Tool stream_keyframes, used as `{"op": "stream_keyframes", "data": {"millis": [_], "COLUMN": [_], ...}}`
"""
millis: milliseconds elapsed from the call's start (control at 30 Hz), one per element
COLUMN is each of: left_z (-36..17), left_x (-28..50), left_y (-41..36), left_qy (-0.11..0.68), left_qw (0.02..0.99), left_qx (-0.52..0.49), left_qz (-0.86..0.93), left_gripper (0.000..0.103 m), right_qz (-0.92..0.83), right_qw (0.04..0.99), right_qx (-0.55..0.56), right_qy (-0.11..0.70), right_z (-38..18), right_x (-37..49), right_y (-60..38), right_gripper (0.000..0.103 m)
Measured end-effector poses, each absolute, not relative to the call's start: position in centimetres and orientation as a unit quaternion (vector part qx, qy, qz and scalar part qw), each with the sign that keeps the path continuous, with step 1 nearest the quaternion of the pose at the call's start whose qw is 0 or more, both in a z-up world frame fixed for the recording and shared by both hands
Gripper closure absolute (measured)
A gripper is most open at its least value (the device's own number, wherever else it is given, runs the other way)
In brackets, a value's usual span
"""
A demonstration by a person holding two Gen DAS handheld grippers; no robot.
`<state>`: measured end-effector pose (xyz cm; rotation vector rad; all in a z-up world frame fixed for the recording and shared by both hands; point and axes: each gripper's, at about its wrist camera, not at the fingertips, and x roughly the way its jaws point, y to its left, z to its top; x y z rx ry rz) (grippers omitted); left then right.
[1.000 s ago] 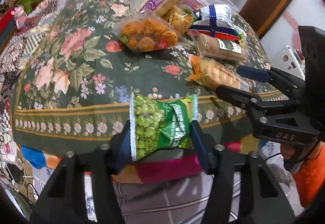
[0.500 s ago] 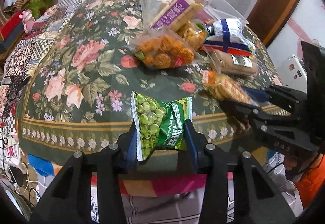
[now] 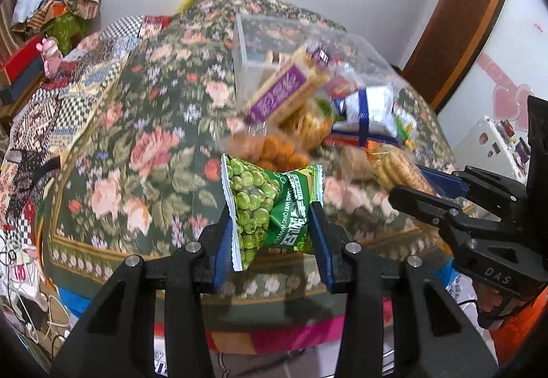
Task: Organize snacks
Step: 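Carry the green bag into the clear box with the left gripper while the right drops the wafer pack in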
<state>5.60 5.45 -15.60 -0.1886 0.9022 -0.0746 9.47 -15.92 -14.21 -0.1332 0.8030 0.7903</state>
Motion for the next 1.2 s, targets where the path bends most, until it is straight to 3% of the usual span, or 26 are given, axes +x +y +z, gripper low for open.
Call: {"op": "stream_keyframes", "data": {"millis": [867, 1200], "left_z": [-5.3, -6.1], "left_x": [15.2, 20.7], "left_y": [4.5, 3.7], "left_qy": [0.314, 0.331], "left_qw": [0.946, 0.94], "left_qx": [-0.069, -0.066], "left_qz": [-0.039, -0.039], "left_gripper": [0.062, 0.062], "right_qz": [0.301, 0.302], "right_qw": [0.914, 0.911], "right_qx": [-0.003, -0.001], "right_qy": [0.272, 0.282], "right_z": [-6.2, -7.2], "right_x": [17.4, 21.4], "right_y": [-19.1, -16.9], "right_gripper": [0.072, 0.072]}}
